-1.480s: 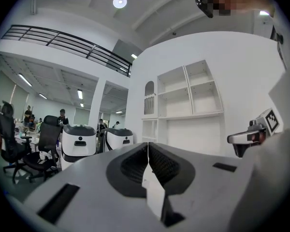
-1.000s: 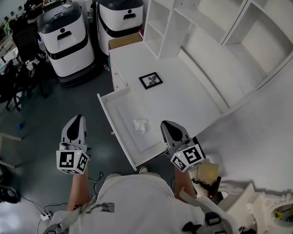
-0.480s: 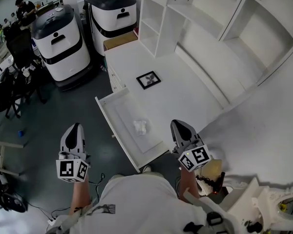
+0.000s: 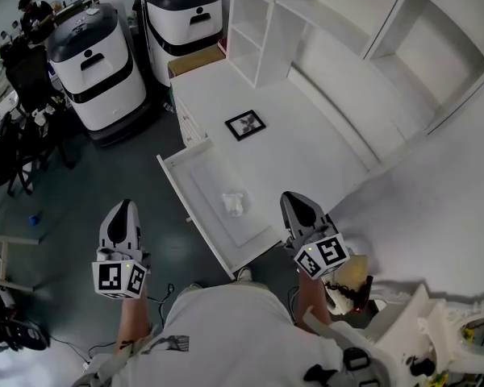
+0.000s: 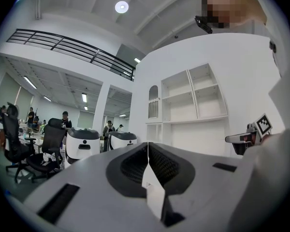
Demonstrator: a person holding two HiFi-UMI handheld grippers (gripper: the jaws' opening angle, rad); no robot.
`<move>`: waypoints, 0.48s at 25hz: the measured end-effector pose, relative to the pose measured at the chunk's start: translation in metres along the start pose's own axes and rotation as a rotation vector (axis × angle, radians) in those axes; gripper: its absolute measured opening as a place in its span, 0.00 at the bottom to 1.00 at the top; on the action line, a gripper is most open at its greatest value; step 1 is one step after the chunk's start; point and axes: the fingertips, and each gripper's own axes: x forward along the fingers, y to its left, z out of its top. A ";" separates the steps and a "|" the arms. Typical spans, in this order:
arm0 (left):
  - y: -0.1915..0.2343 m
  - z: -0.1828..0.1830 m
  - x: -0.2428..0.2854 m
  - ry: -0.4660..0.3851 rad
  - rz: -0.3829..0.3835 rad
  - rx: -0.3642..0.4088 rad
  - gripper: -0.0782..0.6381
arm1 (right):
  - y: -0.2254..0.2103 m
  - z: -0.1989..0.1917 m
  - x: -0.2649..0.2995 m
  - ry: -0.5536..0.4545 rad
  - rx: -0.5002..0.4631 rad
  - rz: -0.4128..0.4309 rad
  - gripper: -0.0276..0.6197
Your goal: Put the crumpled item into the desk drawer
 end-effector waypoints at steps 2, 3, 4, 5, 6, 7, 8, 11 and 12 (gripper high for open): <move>0.000 0.001 -0.001 0.005 -0.001 -0.005 0.13 | 0.004 0.001 0.001 0.001 -0.004 0.005 0.06; -0.001 0.001 -0.001 0.009 -0.001 -0.008 0.13 | 0.005 0.001 0.001 0.001 -0.005 0.007 0.06; -0.002 0.001 0.000 0.012 -0.002 -0.011 0.13 | 0.006 0.002 0.002 0.002 -0.007 0.009 0.06; -0.002 0.000 0.000 0.014 -0.005 -0.013 0.13 | 0.007 0.002 0.003 0.004 -0.007 0.010 0.06; -0.003 -0.001 0.001 0.013 -0.009 -0.015 0.13 | 0.008 0.002 0.003 0.006 -0.008 0.011 0.06; -0.002 -0.002 0.001 0.009 -0.013 -0.017 0.13 | 0.009 0.003 0.004 0.006 -0.008 0.012 0.06; -0.001 -0.003 0.001 0.003 -0.017 -0.019 0.13 | 0.010 0.003 0.004 0.006 -0.008 0.013 0.06; -0.002 -0.004 0.000 0.000 -0.024 -0.018 0.13 | 0.010 0.002 0.003 0.000 -0.008 0.019 0.06; -0.003 -0.003 0.000 0.006 -0.024 -0.018 0.13 | 0.011 0.002 0.003 0.002 -0.009 0.020 0.06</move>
